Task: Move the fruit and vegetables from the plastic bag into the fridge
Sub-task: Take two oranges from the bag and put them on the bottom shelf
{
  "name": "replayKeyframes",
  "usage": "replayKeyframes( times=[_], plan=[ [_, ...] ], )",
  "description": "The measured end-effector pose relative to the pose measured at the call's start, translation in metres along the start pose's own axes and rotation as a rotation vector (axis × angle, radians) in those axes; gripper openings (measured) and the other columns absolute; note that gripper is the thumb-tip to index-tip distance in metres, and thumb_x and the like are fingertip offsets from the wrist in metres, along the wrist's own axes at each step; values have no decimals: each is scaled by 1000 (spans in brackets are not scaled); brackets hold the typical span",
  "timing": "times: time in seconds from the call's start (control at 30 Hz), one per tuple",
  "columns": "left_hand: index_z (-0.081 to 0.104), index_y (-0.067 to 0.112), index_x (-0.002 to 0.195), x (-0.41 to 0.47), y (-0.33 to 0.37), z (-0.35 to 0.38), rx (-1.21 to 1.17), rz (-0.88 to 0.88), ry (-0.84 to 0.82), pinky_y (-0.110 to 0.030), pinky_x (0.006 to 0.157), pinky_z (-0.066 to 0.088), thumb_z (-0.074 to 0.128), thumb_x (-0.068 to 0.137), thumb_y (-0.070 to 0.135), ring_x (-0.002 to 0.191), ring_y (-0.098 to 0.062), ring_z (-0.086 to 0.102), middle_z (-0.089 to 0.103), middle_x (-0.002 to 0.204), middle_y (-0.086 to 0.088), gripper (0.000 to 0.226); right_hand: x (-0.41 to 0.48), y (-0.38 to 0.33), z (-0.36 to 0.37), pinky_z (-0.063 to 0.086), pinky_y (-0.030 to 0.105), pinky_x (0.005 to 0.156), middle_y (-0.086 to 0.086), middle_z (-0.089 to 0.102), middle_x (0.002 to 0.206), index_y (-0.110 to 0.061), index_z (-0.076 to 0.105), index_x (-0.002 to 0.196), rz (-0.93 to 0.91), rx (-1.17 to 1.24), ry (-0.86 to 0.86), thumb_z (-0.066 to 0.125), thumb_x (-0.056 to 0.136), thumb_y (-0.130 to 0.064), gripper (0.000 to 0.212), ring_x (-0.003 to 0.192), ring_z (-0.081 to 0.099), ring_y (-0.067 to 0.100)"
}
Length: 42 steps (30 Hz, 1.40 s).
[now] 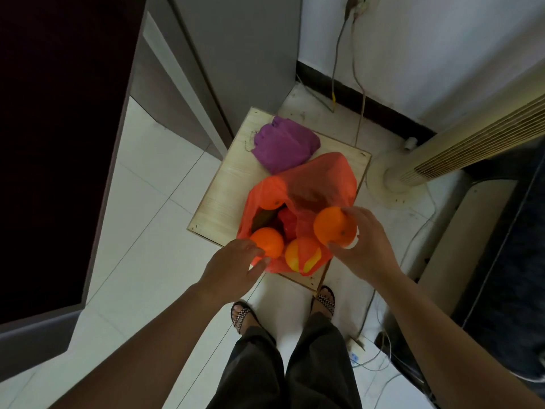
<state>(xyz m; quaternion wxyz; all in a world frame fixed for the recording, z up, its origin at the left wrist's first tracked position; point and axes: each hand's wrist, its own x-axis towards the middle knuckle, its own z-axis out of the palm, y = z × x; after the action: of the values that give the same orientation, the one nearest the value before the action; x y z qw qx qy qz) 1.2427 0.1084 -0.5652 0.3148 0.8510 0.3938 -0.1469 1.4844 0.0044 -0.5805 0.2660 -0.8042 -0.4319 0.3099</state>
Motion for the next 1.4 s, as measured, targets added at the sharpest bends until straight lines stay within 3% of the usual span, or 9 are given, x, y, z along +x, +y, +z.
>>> replayKeyframes(
  times=[0.17, 0.27, 0.33, 0.4, 0.6, 0.83, 1.0, 1.23, 1.4],
  plan=[
    [62, 23, 115, -5, -21, -2, -3, -128, -28, -30, 94, 41, 12, 75, 66, 119, -14, 46, 55, 127, 3, 78, 0, -9, 7, 49, 44, 89, 0, 50, 126, -21, 45, 128, -21, 64, 42, 79, 67, -29, 71, 112, 49, 18],
    [57, 23, 119, 1, -19, 0, -74, -190, -1, -32, 88, 45, 23, 80, 67, 109, -16, 50, 60, 117, 3, 69, 0, -21, 13, 44, 26, 86, 1, 51, 125, -17, 47, 127, -75, 71, 81, 78, 67, -35, 69, 109, 47, 12],
    [53, 22, 125, 8, -14, 5, -114, -211, 51, -34, 86, 45, 40, 89, 56, 109, -18, 51, 59, 118, 0, 51, 2, -24, 19, 33, 11, 82, 1, 51, 126, -16, 48, 127, -96, 51, 70, 76, 67, -39, 70, 109, 46, 9],
    [48, 21, 130, 13, -10, 12, -140, -207, 111, -36, 86, 46, 52, 90, 43, 114, -21, 49, 56, 123, -2, 46, 4, -22, 26, 28, 7, 79, 1, 49, 128, -18, 46, 129, -88, 4, 41, 77, 68, -39, 72, 110, 43, 7],
    [37, 24, 138, 28, -8, 36, -130, -179, 87, -38, 92, 47, 62, 84, 42, 125, -21, 43, 43, 140, 2, 62, 4, -6, 37, 35, 26, 84, 1, 41, 136, -23, 37, 136, -6, -76, -6, 75, 71, -36, 76, 119, 42, 20],
    [39, 26, 137, 48, -10, 44, -94, -133, 110, -42, 88, 48, 71, 76, 37, 123, -25, 45, 46, 137, 0, 70, 1, -1, 46, 41, 30, 90, -1, 40, 138, -25, 34, 137, 26, -21, -3, 74, 73, -40, 77, 120, 42, 17],
    [44, 27, 130, 54, -13, 37, -72, -147, 91, -42, 83, 51, 73, 70, 36, 116, -26, 50, 52, 129, 0, 67, 1, 1, 51, 35, 26, 90, -4, 36, 141, -27, 29, 140, 37, -46, -23, 76, 72, -36, 83, 124, 40, 17],
    [41, 26, 133, 19, 8, -23, -187, -159, 222, -40, 81, 50, 78, 65, 40, 114, -23, 51, 51, 130, 0, 78, -11, -37, 17, 39, 28, 93, 0, 40, 139, -22, 30, 140, 24, -21, 0, 75, 72, -36, 83, 123, 43, 20],
    [45, 22, 132, -20, 44, -86, -277, -126, 374, -29, 79, 41, 82, 63, 40, 112, -22, 53, 54, 128, -1, 80, -29, -83, -38, 38, 28, 90, 0, 41, 137, -21, 31, 140, -16, -4, -12, 76, 72, -33, 82, 122, 42, 19]
  ],
)
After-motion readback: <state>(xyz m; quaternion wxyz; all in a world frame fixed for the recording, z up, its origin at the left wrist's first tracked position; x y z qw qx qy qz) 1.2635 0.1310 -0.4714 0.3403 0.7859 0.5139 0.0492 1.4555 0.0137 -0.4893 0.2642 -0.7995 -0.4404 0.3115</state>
